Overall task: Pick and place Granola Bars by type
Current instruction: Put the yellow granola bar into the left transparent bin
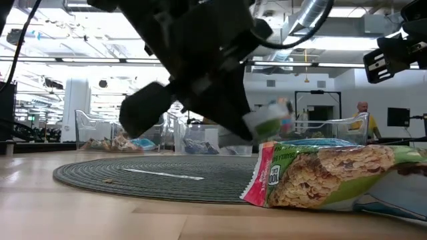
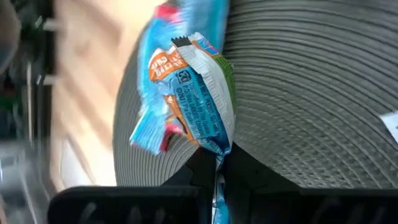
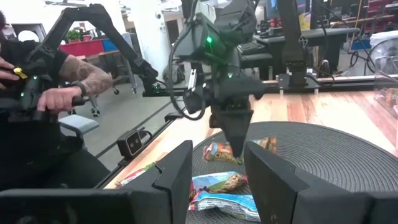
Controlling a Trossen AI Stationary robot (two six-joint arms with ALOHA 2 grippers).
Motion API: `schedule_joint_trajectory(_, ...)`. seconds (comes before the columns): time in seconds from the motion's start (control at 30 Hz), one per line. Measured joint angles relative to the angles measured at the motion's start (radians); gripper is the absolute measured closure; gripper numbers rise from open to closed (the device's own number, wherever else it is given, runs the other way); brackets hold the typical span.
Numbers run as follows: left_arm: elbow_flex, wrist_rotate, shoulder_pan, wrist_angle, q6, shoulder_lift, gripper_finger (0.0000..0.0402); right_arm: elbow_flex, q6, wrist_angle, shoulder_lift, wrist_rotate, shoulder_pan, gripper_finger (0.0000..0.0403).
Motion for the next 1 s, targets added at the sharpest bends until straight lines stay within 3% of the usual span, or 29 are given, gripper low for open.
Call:
schedule_joint_trajectory(0.37,0.0,-0.145,0.026,-0.086,-0.551,-0.091,0.0392,0.0,0.0,0.0,0.0,0.0,0.0,0.0266)
schedule_joint_trajectory(0.63,0.001,-0.182,0.116,-0.294,-0.97,-0.186,0.0392,0.0,0.0,0.0,0.0,0.0,0.0,0.0264)
schedule_joint_trajectory(1.0,0.001,-0.371,0.218,-0.664,-1.322,-0.312,0.0393,0.0,0.0,-0.001,0.0,0.0,0.0,0.0264)
